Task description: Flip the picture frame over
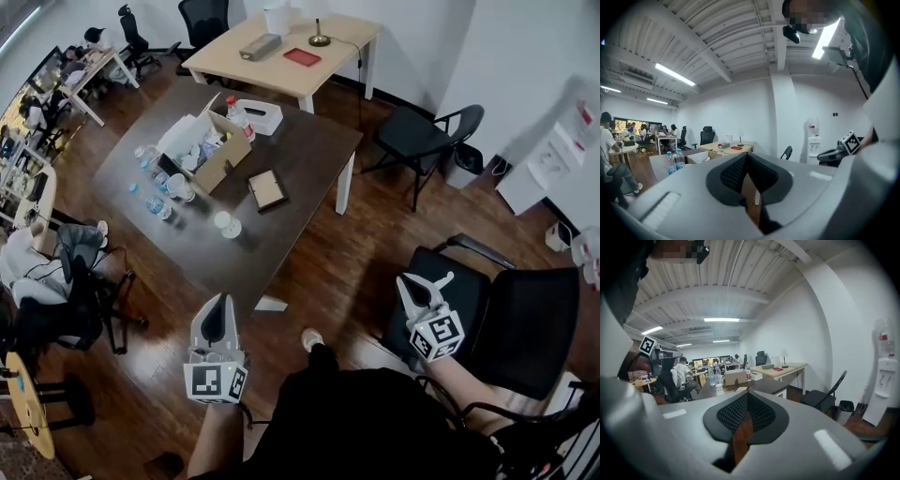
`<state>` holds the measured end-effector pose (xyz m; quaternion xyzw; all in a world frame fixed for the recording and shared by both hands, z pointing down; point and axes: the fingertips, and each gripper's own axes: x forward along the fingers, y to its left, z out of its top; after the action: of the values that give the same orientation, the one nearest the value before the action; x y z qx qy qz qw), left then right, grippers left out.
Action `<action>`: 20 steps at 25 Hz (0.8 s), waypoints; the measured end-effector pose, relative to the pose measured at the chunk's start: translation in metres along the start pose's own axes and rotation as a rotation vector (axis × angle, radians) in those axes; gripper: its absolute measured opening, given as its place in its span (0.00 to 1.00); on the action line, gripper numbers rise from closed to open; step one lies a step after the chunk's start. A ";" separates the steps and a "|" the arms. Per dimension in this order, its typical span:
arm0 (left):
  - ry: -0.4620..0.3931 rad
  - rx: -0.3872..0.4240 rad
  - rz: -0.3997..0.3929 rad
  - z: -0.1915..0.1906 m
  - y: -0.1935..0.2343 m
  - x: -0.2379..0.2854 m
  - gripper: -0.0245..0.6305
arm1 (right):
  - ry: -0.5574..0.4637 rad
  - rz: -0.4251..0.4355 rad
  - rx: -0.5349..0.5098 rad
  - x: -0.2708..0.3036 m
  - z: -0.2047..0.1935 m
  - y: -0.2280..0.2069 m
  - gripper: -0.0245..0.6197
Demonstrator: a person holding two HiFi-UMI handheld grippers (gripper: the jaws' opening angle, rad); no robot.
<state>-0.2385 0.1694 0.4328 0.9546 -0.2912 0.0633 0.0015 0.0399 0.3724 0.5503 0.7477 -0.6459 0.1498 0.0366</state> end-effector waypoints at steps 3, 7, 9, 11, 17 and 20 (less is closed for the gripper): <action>-0.003 0.012 -0.020 0.007 0.020 0.016 0.04 | -0.006 -0.003 0.013 0.025 0.006 0.004 0.04; -0.033 0.055 -0.062 0.022 0.043 0.035 0.04 | -0.018 0.007 0.018 0.068 0.015 0.018 0.04; -0.034 0.065 -0.069 0.019 0.057 0.046 0.04 | -0.038 0.028 0.004 0.087 0.024 0.031 0.04; -0.028 0.055 -0.072 0.014 0.069 0.058 0.04 | -0.037 0.054 -0.012 0.100 0.026 0.044 0.04; -0.048 0.050 -0.099 0.021 0.075 0.087 0.04 | 0.019 0.078 -0.020 0.113 0.020 0.045 0.04; -0.032 0.033 -0.056 0.011 0.087 0.098 0.04 | 0.030 0.088 -0.015 0.128 0.021 0.035 0.04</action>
<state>-0.2048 0.0423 0.4305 0.9631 -0.2633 0.0529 -0.0170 0.0252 0.2390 0.5599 0.7160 -0.6787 0.1575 0.0451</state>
